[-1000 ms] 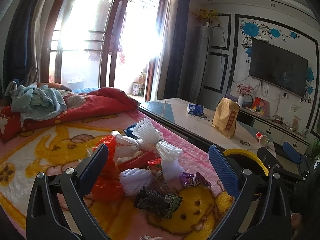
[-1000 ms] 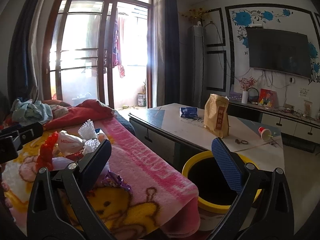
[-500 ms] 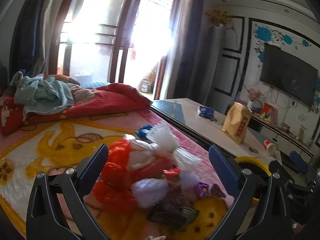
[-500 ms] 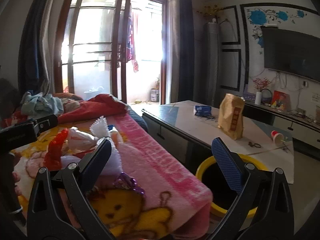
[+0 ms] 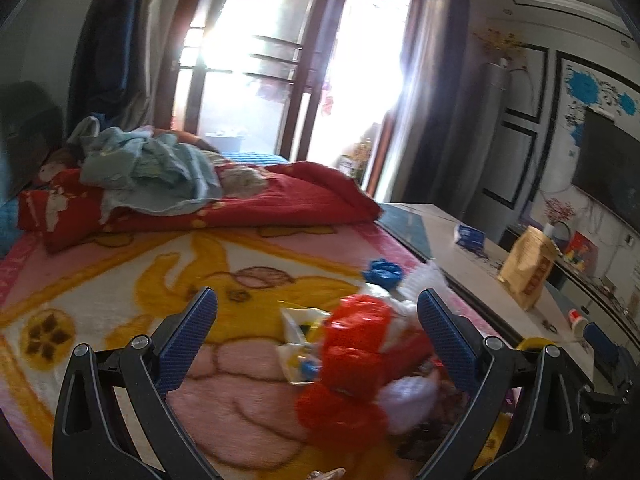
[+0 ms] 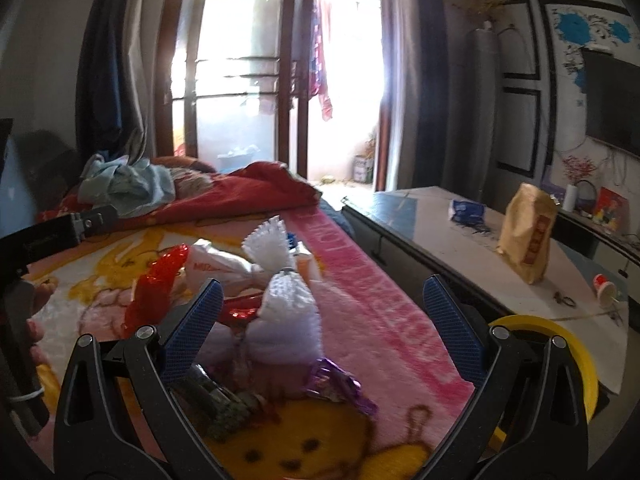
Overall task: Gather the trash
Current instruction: 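Grasp the red plastic bag with the left gripper while the right grasps the white mesh sleeve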
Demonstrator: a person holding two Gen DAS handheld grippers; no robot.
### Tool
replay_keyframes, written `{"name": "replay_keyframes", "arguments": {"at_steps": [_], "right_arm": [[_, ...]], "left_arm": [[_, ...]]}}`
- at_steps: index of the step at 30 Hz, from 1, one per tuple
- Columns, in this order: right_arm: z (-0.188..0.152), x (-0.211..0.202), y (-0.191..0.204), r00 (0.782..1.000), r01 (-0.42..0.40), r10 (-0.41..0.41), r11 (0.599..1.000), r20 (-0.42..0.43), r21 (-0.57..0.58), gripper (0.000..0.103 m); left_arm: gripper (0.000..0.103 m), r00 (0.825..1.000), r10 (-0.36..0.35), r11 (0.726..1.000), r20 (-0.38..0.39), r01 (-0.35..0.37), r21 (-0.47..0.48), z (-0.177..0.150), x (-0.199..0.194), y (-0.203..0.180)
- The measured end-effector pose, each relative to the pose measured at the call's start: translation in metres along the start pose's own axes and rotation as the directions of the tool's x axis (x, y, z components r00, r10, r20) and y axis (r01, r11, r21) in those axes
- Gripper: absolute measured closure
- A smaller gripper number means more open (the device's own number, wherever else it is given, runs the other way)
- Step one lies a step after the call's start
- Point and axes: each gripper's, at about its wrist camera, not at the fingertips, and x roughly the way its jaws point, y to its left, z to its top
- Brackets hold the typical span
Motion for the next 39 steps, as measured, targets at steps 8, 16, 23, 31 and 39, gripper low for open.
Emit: {"name": "replay_keyframes", "arguments": {"at_steps": [8, 16, 23, 31, 39], "right_arm": [[0.012, 0.045, 0.009, 0.992, -0.037, 0.038, 0.999, -0.123, 0.012, 0.011], [0.009, 0.080, -0.006, 0.968, -0.042, 0.063, 0.995, -0.243, 0.090, 0.015], [0.001, 0.104, -0.019, 0.925, -0.090, 0.159, 0.974, -0.345, 0.207, 0.040], [-0.003, 0.106, -0.016, 0.897, -0.173, 0.256, 0.954, -0.360, 0.246, 0.085], [0.004, 0.088, -0.019, 0.927, -0.181, 0.242, 0.958, -0.286, 0.223, 0.090]], "left_arm": [[0.006, 0.999, -0.001, 1.000, -0.054, 0.001, -0.008, 0.002, 0.003, 0.025], [0.006, 0.987, -0.049, 0.997, -0.156, 0.058, 0.051, -0.006, 0.024, 0.009], [0.023, 0.964, -0.081, 0.993, -0.252, 0.100, 0.064, -0.014, 0.053, -0.010], [0.047, 0.940, -0.109, 0.989, -0.323, 0.135, 0.059, -0.028, 0.066, -0.019], [0.079, 0.929, -0.154, 0.982, -0.336, 0.180, 0.049, -0.030, 0.065, -0.021]]}}
